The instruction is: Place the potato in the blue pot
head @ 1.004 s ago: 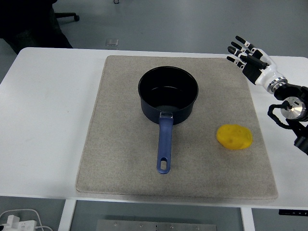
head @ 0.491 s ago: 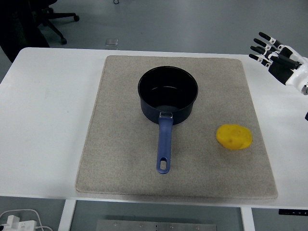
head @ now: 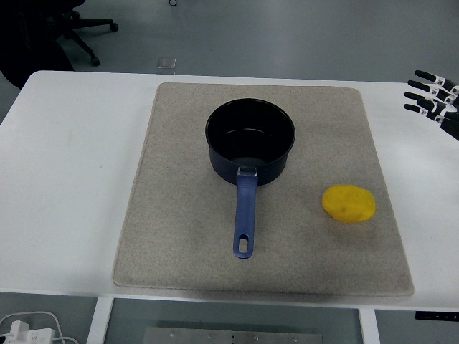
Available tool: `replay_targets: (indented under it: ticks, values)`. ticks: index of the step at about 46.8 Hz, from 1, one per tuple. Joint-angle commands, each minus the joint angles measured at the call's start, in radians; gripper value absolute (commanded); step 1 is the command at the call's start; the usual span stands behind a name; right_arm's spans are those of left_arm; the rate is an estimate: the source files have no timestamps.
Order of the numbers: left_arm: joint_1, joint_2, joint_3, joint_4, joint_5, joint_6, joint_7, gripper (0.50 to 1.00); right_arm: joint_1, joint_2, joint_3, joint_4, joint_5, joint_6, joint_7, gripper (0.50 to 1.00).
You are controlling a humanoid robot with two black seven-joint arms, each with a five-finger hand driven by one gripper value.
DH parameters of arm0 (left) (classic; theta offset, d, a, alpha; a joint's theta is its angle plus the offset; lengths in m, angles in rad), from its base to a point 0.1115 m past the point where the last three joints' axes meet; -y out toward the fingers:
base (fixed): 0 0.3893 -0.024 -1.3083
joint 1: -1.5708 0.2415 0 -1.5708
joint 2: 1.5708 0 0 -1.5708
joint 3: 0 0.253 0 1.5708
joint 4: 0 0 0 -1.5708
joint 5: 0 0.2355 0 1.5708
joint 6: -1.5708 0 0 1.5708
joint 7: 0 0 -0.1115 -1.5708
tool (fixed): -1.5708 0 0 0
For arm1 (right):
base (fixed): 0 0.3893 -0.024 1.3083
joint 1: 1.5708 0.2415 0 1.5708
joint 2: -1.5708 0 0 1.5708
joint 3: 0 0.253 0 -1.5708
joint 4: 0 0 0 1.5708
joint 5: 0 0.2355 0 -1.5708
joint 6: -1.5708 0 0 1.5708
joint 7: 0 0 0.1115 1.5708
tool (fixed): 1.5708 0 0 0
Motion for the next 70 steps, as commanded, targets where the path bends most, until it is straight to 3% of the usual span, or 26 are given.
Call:
replay_targets:
  ticks: [1, 13, 26, 39, 48, 70]
  values:
    - [0.000, 0.000, -0.001, 0.000, 0.002, -0.001, 0.000, 0.996, -0.031, -0.028, 0.001, 0.050, -0.008, 0.000, 0.010, 0.928]
    - [0.000, 0.000, 0.000, 0.000, 0.003, -0.001, 0.000, 0.996, -0.052, -0.146, 0.009, 0.234, -0.104, 0.000, 0.022, 0.928]
    - [-0.005, 0.000, -0.001, 0.000, 0.005, -0.001, 0.000, 0.996, -0.040, -0.217, 0.014, 0.418, -0.317, 0.000, 0.024, 0.928]
    - [-0.005, 0.000, -0.003, 0.000, 0.003, -0.001, 0.000, 0.996, -0.040, -0.232, 0.014, 0.608, -0.546, -0.175, 0.062, 0.928]
    - [-0.005, 0.000, -0.003, 0.000, 0.003, -0.001, 0.000, 0.996, -0.043, -0.215, 0.012, 0.625, -0.588, -0.293, 0.096, 0.928]
    - [-0.006, 0.000, -0.001, -0.001, 0.003, -0.001, 0.000, 0.996, -0.121, -0.223, 0.009, 0.687, -0.710, -0.307, 0.124, 0.928]
